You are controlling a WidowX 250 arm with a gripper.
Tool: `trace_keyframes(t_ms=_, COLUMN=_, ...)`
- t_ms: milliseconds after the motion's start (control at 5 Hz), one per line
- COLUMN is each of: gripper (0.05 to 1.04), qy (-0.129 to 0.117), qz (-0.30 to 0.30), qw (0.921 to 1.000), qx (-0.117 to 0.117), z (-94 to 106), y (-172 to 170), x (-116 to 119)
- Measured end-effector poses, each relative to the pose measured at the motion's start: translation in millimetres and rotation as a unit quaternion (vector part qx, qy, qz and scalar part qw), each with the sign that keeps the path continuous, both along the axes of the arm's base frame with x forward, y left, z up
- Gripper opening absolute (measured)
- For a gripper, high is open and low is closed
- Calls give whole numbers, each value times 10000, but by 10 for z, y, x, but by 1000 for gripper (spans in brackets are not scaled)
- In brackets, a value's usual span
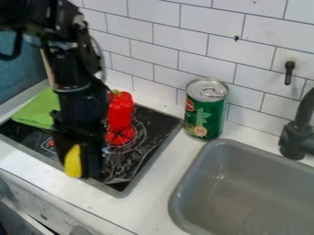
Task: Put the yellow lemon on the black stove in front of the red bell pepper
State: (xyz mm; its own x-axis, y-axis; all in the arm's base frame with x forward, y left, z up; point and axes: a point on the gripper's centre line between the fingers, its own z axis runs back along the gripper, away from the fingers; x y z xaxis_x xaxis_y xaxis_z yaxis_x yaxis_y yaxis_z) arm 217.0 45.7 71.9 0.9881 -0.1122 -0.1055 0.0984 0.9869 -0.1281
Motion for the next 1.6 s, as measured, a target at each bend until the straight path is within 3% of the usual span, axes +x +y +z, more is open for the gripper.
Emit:
trace_keyframes(t_ms=400, gripper=806, qy=122, qz=401, qw=9991, qx=66, z=-230, y=-45, x=232)
trace_keyframes(t_ms=600, gripper=806, qy=76, qz=528, qw=9984, qx=173, z=-298, y=-42, x=366)
trace_keyframes(t_ms=1000, gripper=806, qy=193, qz=766, qw=9948, qx=638, z=-409, y=39, x=491)
trace_keyframes(t_ms=1200, gripper=806, qy=267, qz=754, qw=9949, qx=609, z=-425, y=41, x=514)
trace_keyframes(t_ms=1400, gripper=871, qy=322, qz=682, qw=9955, qx=572, z=-422, y=36, x=495)
trace_keyframes(t_ms=1600, gripper=1011, qy=351, qz=628, qw=9961, qx=515, z=-394, y=40, x=400)
